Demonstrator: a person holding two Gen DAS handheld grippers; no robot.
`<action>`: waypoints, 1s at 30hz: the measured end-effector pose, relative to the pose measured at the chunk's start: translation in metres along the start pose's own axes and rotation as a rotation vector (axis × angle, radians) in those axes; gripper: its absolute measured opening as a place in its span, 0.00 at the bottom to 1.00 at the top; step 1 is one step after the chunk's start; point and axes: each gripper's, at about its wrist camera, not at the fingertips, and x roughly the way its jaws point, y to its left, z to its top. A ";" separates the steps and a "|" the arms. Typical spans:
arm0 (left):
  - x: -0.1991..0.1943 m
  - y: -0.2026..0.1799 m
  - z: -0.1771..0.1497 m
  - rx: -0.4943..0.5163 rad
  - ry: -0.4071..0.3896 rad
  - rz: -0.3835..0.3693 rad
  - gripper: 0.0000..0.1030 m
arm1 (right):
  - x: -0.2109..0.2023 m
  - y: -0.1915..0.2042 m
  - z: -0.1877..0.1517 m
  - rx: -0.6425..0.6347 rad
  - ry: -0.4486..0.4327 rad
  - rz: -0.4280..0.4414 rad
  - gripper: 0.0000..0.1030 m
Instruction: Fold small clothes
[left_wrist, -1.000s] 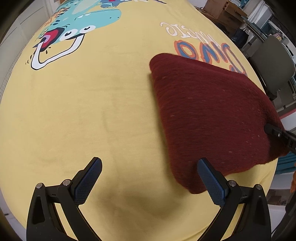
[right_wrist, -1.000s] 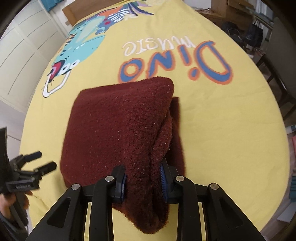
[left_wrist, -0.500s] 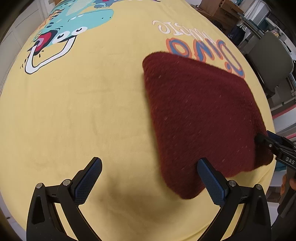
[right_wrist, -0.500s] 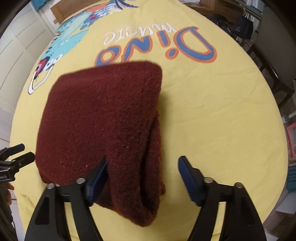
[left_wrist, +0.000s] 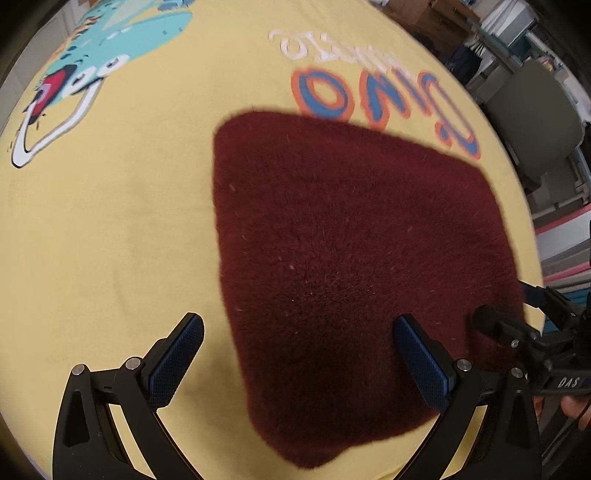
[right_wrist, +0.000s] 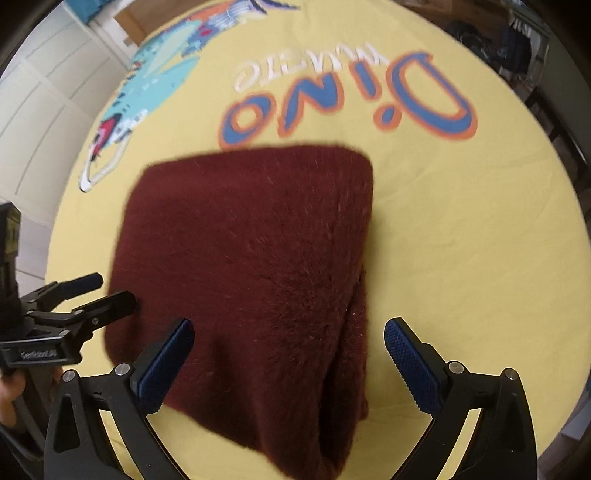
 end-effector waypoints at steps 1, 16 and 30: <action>0.008 0.000 -0.001 -0.004 0.008 -0.003 0.99 | 0.009 -0.003 -0.004 0.000 0.014 -0.002 1.00; 0.040 0.011 -0.016 -0.002 -0.004 -0.074 0.90 | 0.056 -0.033 -0.019 0.091 0.041 0.131 0.99; 0.005 -0.002 -0.016 0.123 -0.054 -0.126 0.44 | 0.030 -0.005 -0.015 0.084 0.019 0.177 0.42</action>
